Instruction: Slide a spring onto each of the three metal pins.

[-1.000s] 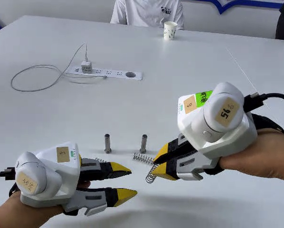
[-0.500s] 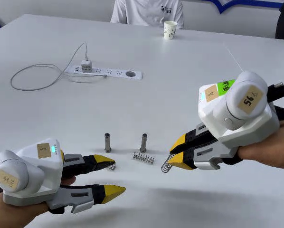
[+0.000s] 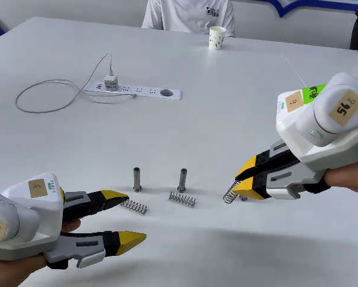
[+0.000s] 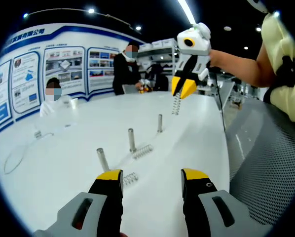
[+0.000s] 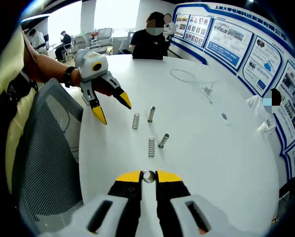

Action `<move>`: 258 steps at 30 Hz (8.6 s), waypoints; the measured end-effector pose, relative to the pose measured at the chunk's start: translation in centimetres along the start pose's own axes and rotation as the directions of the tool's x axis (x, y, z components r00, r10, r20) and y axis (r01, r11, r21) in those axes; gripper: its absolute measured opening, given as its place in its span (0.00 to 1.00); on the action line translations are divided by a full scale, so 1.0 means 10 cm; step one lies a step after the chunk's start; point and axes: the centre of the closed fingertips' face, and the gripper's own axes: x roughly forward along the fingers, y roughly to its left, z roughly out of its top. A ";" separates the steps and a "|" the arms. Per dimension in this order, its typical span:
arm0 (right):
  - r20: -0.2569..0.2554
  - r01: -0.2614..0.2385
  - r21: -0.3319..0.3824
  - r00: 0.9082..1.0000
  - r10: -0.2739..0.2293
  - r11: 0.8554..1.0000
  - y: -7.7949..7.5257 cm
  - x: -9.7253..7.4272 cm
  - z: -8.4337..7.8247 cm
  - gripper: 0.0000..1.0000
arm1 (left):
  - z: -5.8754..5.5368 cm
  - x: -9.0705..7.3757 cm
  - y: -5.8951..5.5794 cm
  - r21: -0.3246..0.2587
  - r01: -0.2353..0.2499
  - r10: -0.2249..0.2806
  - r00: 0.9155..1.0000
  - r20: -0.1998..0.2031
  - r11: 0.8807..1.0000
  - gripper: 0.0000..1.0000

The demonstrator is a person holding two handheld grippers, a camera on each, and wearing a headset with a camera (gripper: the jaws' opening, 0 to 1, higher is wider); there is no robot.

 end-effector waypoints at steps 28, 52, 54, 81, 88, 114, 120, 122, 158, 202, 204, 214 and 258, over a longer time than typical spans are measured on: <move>-0.112 0.106 0.001 0.988 -0.105 0.994 -0.58 -0.09 -0.30 0.11 | -0.04 -0.08 0.09 -0.025 -0.041 0.041 0.999 0.001 0.999 0.52; -0.179 0.080 -0.003 0.981 -0.079 0.997 -0.64 0.16 -0.44 0.11 | -0.07 -0.11 0.14 -0.034 -0.056 0.056 0.998 -0.001 0.998 0.52; -0.176 0.074 0.003 0.982 -0.072 0.997 -0.64 0.17 -0.43 0.11 | -0.07 -0.11 0.15 -0.034 -0.057 0.057 0.998 -0.001 0.998 0.52; -0.219 0.050 0.033 0.975 -0.042 0.998 -0.63 0.52 -0.65 0.11 | -0.08 -0.14 0.14 -0.031 -0.064 0.063 0.998 -0.013 0.998 0.52; -0.226 0.050 0.045 0.973 -0.039 0.998 -0.65 0.59 -0.70 0.11 | -0.06 -0.15 0.14 -0.032 -0.069 0.069 0.998 -0.010 0.997 0.52; -0.220 0.057 0.059 0.975 -0.043 0.997 -0.69 0.66 -0.76 0.18 | -0.09 -0.15 0.14 -0.040 -0.074 0.074 0.997 -0.008 0.996 0.52; -0.197 0.065 0.070 0.979 -0.050 0.995 -0.68 0.61 -0.69 0.20 | -0.07 -0.15 0.15 -0.037 -0.074 0.074 0.997 -0.005 0.997 0.52; -0.191 0.068 0.067 0.980 -0.054 0.995 -0.66 0.59 -0.66 0.20 | -0.07 -0.15 0.15 -0.037 -0.073 0.073 0.997 -0.004 0.997 0.52; -0.087 -0.057 0.061 0.994 0.062 0.996 -0.17 1.09 -0.13 0.18 | -0.03 -0.14 0.12 -0.027 -0.073 0.073 0.997 -0.004 0.997 0.52; -0.124 -0.103 0.116 0.985 0.117 0.988 -0.04 1.45 -0.22 0.12 | -0.06 -0.13 0.11 -0.033 -0.071 0.070 0.997 -0.010 0.997 0.51; -0.126 -0.103 0.111 0.985 0.116 0.988 -0.04 1.45 -0.22 0.12 | -0.05 -0.12 0.10 -0.031 -0.069 0.069 0.998 -0.011 0.997 0.51; -0.135 -0.121 0.107 0.982 0.135 0.987 0.05 1.38 -0.24 0.11 | -0.04 -0.07 0.04 -0.015 -0.046 0.046 0.999 -0.021 0.999 0.50; -0.141 -0.278 -0.170 0.956 0.256 0.946 0.72 0.96 0.30 0.11 | 0.08 0.20 -0.24 0.102 0.085 -0.084 0.996 -0.019 0.991 0.30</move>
